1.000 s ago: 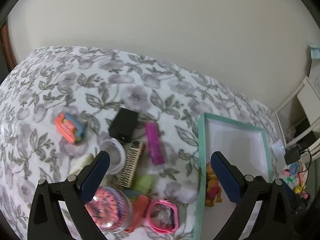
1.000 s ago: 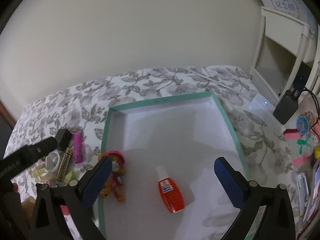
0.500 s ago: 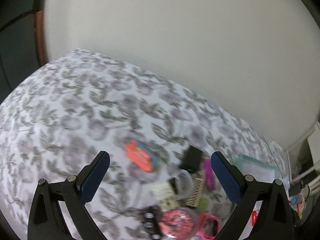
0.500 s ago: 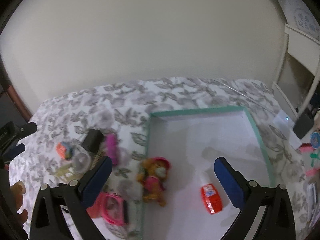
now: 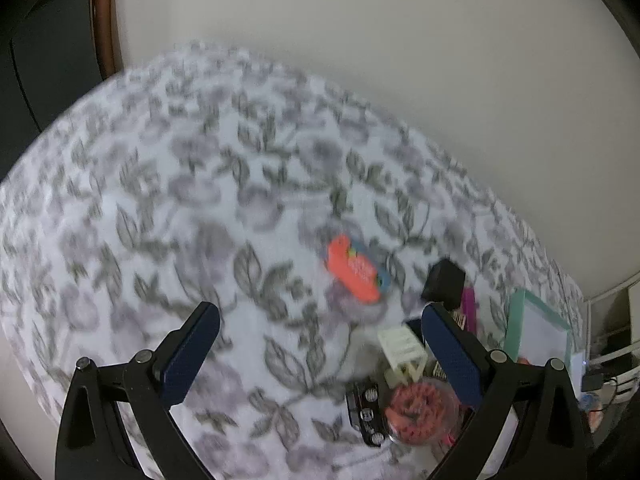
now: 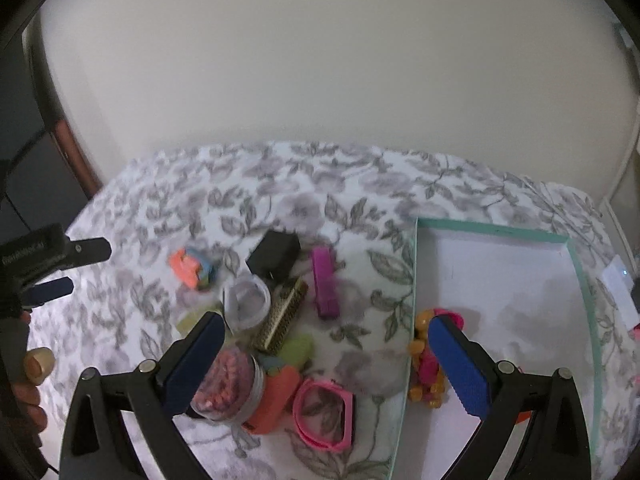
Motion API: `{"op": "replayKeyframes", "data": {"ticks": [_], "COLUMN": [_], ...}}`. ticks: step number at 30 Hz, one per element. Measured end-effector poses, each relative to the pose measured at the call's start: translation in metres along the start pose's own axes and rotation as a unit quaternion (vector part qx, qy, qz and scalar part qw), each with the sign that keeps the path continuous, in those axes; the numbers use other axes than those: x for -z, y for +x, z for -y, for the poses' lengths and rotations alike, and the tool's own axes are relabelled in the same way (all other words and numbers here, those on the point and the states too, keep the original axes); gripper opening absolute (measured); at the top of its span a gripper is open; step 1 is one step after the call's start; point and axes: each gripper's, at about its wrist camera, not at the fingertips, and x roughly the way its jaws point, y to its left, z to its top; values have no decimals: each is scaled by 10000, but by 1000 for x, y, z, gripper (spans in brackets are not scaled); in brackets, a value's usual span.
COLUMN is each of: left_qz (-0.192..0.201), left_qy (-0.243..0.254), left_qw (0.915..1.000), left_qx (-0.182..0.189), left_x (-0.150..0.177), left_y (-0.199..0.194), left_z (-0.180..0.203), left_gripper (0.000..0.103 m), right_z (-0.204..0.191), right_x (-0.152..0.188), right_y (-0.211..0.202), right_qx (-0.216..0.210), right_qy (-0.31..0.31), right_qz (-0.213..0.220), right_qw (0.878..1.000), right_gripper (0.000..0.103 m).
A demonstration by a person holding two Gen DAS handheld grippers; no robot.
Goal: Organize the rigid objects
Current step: 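Move the left tool to the black toy car while the right tool approaches the pink watch band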
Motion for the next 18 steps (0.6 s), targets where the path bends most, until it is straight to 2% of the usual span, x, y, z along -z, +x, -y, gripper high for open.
{"op": "replayKeyframes", "data": {"ticks": [9,11,14,17,18], "left_qz": [-1003,-1078,-1219,-1305,-1341], "left_qy": [-84,-77,-10,89,116], "left_qw": [9947,9939,9921,9910,9905], "left_qx": [191,224,289,299,276], "left_x": [33,38,44,48,49], "left_y": [39,44,51,55,57], "left_z": [9,12,19,24,25], "left_gripper": [101,100,94,86,80], "right_z": [4,7,12,10,8], "right_x": [21,25,29,34,36], "right_y": [27,33,37,43,44], "right_qx": [-40,-1,-22,-48,-16], "right_qy": [24,78,198,55,-33], "right_qz": [-816,-999,-1228,-1490,-1554], "right_qw": [9967,9950,9922,9888,9878], "right_gripper": [71,58,57,57,57]}}
